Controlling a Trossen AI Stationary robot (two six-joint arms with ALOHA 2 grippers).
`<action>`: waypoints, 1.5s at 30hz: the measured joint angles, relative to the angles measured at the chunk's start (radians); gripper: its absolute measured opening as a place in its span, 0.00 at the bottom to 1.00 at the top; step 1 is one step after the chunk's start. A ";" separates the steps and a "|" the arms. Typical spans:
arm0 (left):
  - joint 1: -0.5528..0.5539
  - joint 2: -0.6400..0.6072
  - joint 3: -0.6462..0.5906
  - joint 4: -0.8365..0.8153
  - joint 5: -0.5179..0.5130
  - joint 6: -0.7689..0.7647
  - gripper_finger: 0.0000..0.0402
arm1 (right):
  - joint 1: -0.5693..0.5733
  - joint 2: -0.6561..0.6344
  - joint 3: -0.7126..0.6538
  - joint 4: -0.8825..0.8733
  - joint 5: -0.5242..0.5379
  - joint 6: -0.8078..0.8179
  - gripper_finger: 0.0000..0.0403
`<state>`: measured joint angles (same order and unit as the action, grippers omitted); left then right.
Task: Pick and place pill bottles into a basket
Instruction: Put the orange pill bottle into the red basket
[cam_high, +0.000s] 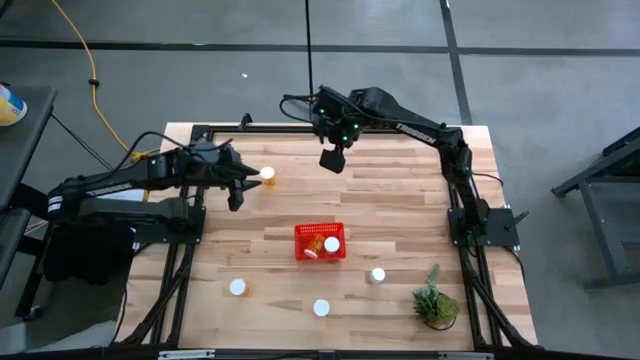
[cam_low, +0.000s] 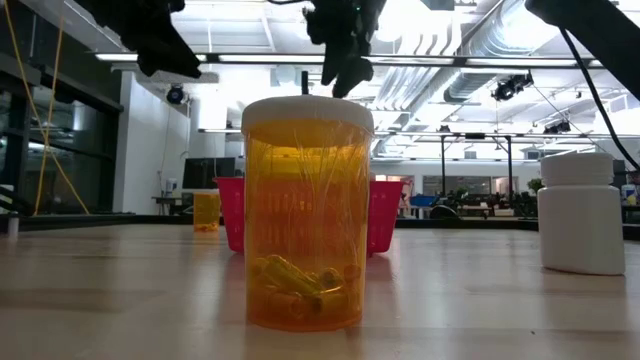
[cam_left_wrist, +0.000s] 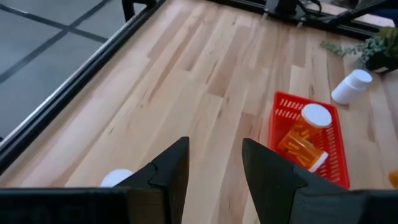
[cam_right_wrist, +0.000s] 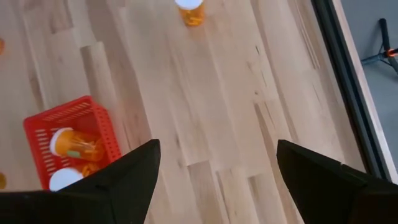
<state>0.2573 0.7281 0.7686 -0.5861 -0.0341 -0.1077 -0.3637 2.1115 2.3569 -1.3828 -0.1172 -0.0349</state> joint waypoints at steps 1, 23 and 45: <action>0.000 -0.009 -0.009 0.001 -0.001 -0.002 0.46 | 0.000 -0.003 0.000 -0.003 -0.005 0.000 0.77; -0.002 -0.052 -0.040 0.006 -0.021 -0.027 0.46 | 0.018 -0.006 -0.071 0.070 -0.006 -0.044 0.77; -0.002 -0.003 -0.040 -0.052 -0.260 -0.015 0.86 | -0.002 -0.006 -0.071 0.069 0.062 -0.037 0.77</action>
<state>0.2554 0.7252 0.7288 -0.6384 -0.2943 -0.1226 -0.3653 2.1059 2.2856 -1.3141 -0.0555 -0.0715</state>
